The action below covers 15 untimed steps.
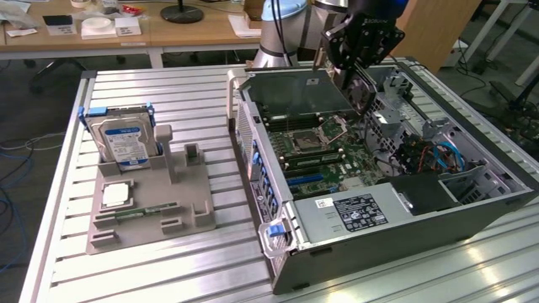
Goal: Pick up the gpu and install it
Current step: 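Pick up the gpu and move the gpu toward the slot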
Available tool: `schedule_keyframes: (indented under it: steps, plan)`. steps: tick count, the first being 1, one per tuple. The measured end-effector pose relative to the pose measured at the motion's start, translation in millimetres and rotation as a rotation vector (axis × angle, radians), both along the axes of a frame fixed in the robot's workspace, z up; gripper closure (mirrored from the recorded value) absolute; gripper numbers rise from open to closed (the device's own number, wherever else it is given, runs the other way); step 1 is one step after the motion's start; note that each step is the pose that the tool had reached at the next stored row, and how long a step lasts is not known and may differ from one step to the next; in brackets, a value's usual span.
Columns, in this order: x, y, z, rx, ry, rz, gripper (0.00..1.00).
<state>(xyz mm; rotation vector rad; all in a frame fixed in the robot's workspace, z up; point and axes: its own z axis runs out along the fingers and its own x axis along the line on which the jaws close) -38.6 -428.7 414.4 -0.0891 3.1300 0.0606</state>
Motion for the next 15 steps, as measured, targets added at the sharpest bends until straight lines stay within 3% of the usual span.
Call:
schedule_keyframes:
  steps: [15]
  plan:
    - [19.8, 0.0, -0.7, 0.0001, -0.0001, 0.000, 0.72]
